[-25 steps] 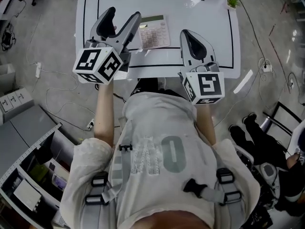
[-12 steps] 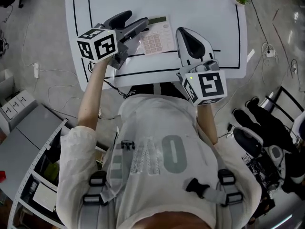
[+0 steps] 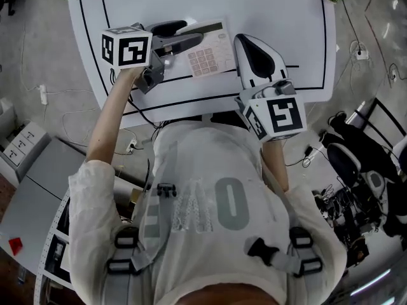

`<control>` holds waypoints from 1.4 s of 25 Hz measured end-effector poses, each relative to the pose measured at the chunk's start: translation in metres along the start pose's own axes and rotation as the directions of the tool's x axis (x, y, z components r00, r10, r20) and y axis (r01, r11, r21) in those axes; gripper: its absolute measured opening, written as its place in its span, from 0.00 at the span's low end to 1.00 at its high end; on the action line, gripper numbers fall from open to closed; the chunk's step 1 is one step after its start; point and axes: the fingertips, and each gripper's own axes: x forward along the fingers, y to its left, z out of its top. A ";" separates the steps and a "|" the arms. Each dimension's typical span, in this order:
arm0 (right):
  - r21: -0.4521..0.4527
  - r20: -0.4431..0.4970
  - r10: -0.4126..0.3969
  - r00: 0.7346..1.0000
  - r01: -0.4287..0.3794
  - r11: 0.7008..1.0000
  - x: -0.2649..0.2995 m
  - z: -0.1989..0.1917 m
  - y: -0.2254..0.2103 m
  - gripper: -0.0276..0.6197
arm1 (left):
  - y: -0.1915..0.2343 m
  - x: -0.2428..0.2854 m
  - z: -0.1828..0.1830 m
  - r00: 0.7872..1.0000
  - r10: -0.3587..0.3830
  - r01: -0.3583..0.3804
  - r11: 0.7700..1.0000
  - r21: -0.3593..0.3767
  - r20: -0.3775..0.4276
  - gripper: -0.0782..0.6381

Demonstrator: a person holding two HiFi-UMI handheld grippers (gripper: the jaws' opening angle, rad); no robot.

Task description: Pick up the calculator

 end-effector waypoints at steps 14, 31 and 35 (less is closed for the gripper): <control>0.021 -0.039 -0.003 0.999 0.004 1.000 0.011 -0.005 0.000 0.05 | 0.005 0.013 -0.029 0.959 -0.056 0.051 0.998 -0.023 -0.279 0.45; 0.024 -0.059 -0.013 0.998 0.015 1.000 0.007 -0.013 0.003 0.05 | -0.003 0.021 -0.054 0.898 -0.071 0.042 0.996 -0.075 -0.435 0.25; 0.023 -0.057 -0.020 0.998 0.021 1.000 0.004 -0.012 0.002 0.05 | -0.010 0.028 -0.049 0.911 -0.068 0.046 0.997 -0.064 -0.406 0.24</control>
